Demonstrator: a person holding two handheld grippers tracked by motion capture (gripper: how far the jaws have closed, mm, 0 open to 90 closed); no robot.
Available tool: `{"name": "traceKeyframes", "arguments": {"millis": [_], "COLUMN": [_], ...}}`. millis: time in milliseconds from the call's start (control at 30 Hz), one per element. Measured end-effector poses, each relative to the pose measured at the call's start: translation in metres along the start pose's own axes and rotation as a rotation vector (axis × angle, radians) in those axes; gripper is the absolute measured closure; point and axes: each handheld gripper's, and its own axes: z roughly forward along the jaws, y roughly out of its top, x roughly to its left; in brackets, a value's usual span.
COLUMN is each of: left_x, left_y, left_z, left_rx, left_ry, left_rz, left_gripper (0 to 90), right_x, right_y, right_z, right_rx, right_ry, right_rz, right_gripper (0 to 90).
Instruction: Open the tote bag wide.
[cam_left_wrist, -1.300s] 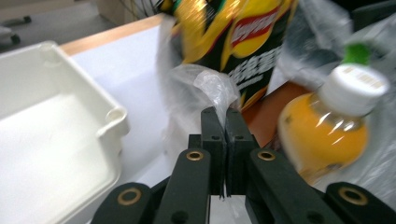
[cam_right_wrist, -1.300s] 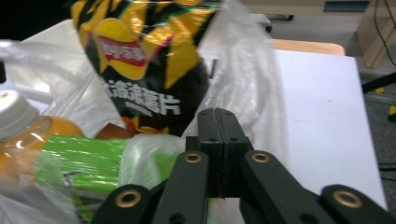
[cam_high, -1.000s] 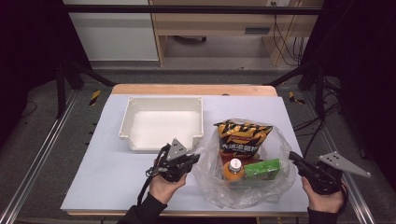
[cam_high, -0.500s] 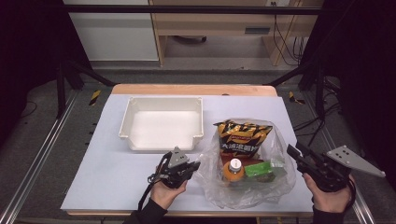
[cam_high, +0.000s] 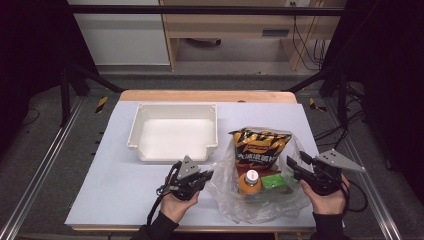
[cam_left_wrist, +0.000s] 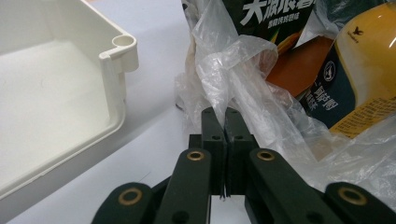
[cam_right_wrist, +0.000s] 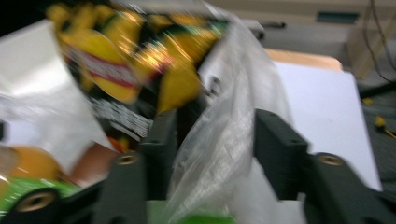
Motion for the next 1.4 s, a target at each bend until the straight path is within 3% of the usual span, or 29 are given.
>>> {"name": "traceKeyframes", "arguments": {"millis": [67, 133, 167, 300, 367, 500, 600, 700, 900, 967, 1033, 1133, 1167, 1200, 1400], "left_x": [0.000, 0.000, 0.001, 0.002, 0.003, 0.004, 0.001, 0.001, -0.001, 0.001, 0.002, 0.004, 0.005, 0.005, 0.005], "left_y": [-0.001, -0.001, -0.001, -0.001, -0.002, -0.009, -0.018, -0.026, -0.032, -0.032, -0.030, -0.027, -0.025, -0.022, 0.000], "left_z": [0.002, 0.004, 0.005, 0.011, 0.016, 0.029, 0.039, 0.047, 0.052, 0.050, 0.044, 0.032, 0.028, 0.022, -0.006], "left_rx": [0.004, 0.006, 0.009, 0.018, 0.030, 0.073, 0.124, 0.154, 0.164, 0.155, 0.137, 0.091, 0.072, 0.045, -0.070], "left_ry": [0.001, 0.002, 0.001, 0.009, 0.016, 0.026, 0.034, 0.043, 0.055, 0.056, 0.054, 0.046, 0.046, 0.045, 0.021], "left_rz": [-0.002, -0.003, -0.005, -0.008, -0.009, -0.005, 0.017, 0.028, 0.044, 0.038, 0.033, 0.032, 0.033, 0.028, 0.017], "left_gripper": [88.9, 88.9, 88.9, 88.9, 88.9, 88.9, 88.9, 88.9, 88.2, 82.8, 81.4, 71.6, 67.4, 58.6, 46.5], "right_x": [-0.008, -0.019, -0.023, -0.042, -0.044, -0.056, -0.064, -0.065, -0.065, -0.067, -0.068, -0.071, -0.071, -0.069, -0.060], "right_y": [-0.006, -0.010, -0.012, -0.021, -0.024, -0.037, -0.058, -0.073, -0.084, -0.082, -0.081, -0.075, -0.072, -0.062, -0.038], "right_z": [-0.003, -0.007, -0.008, -0.010, -0.008, 0.008, 0.026, 0.035, 0.044, 0.038, 0.035, 0.017, 0.012, -0.003, -0.031], "right_rx": [0.022, 0.034, 0.037, 0.034, 0.033, 0.053, 0.106, 0.151, 0.189, 0.166, 0.155, 0.078, 0.057, 0.003, -0.093], "right_ry": [-0.031, -0.053, -0.057, -0.079, -0.085, -0.075, -0.055, -0.044, -0.042, -0.035, -0.031, 0.002, 0.005, 0.018, 0.026], "right_rz": [0.003, 0.019, 0.023, 0.058, 0.063, 0.082, 0.106, 0.105, 0.101, 0.115, 0.114, 0.132, 0.129, 0.118, 0.074], "right_gripper": [75.4, 87.2, 88.9, 90.0, 90.0, 90.0, 90.0, 89.8, 86.5, 79.0, 76.9, 68.0, 65.7, 60.5, 52.9]}}
